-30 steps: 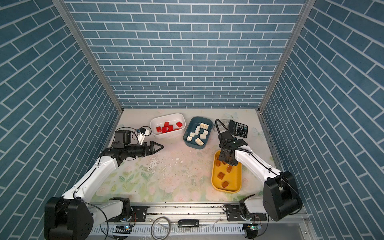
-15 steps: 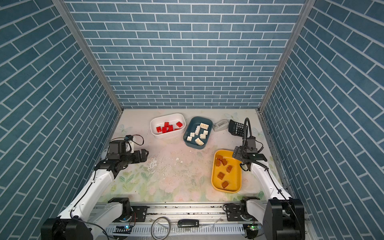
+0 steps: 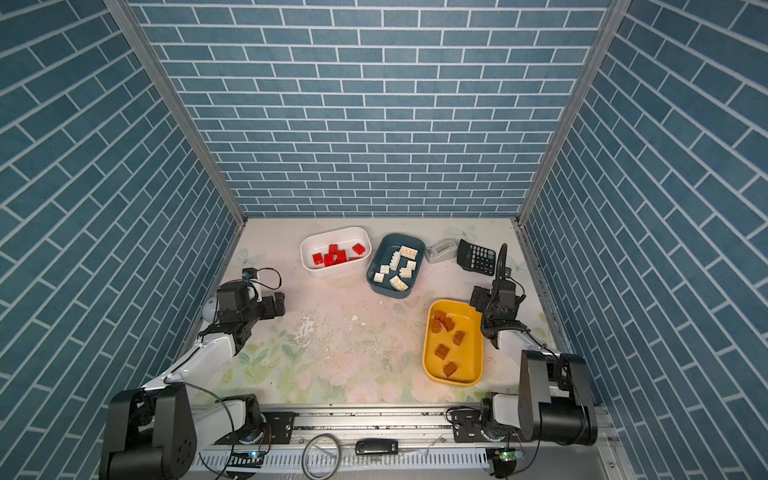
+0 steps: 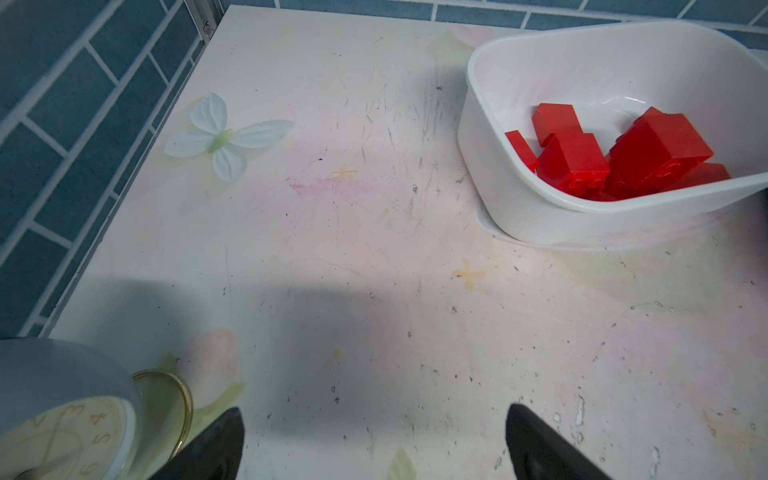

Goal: Sort the legos into containers by color

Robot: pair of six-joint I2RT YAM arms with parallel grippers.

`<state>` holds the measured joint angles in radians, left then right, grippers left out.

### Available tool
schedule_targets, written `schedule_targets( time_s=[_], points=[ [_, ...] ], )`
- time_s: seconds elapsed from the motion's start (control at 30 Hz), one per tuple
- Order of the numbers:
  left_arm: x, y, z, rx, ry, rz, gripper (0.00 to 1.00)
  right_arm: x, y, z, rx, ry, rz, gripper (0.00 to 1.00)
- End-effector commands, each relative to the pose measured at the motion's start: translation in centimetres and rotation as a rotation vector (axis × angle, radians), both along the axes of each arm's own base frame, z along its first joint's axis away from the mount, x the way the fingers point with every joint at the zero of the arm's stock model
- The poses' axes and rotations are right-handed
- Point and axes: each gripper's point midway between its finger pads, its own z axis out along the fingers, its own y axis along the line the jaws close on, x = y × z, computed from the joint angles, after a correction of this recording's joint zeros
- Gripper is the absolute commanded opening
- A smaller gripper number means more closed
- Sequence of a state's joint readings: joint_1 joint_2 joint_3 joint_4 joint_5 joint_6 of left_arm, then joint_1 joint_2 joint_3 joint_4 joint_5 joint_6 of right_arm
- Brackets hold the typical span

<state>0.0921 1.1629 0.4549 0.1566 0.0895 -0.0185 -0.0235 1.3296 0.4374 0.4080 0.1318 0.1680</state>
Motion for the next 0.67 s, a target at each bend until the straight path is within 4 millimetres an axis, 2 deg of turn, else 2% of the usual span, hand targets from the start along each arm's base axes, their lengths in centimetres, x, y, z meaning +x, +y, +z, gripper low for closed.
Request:
schedule_targets(
  time_s=[0.0, 0.2, 0.27, 0.33, 0.4, 0.63],
  points=[
    [2.8, 0.5, 2.3, 0.058, -0.179, -0.012, 1.00, 2.8, 0.1, 3.1, -0.061, -0.167, 0.063, 0.95],
    [4.7, 0.9, 1.8, 0.041, -0.232, 0.011, 1.00, 3.6, -0.2, 1.5, -0.039, -0.162, 0.072, 0.96],
    [5.1, 0.8, 1.6, 0.021, -0.229, 0.007, 0.99, 3.6, -0.2, 1.3, -0.033, -0.163, 0.076, 0.99],
    [5.3, 0.6, 1.7, 0.003, -0.280, 0.005, 1.00, 3.6, -0.1, 1.2, -0.023, -0.170, 0.084, 0.99],
    [5.2, 0.6, 1.3, 0.005, -0.281, 0.007, 1.00, 3.6, -0.1, 1.1, -0.022, -0.163, 0.085, 0.99],
    [5.0, 0.6, 1.9, 0.005, -0.293, 0.006, 1.00, 3.7, -0.2, 1.1, -0.027, -0.160, 0.083, 0.99]
  ],
)
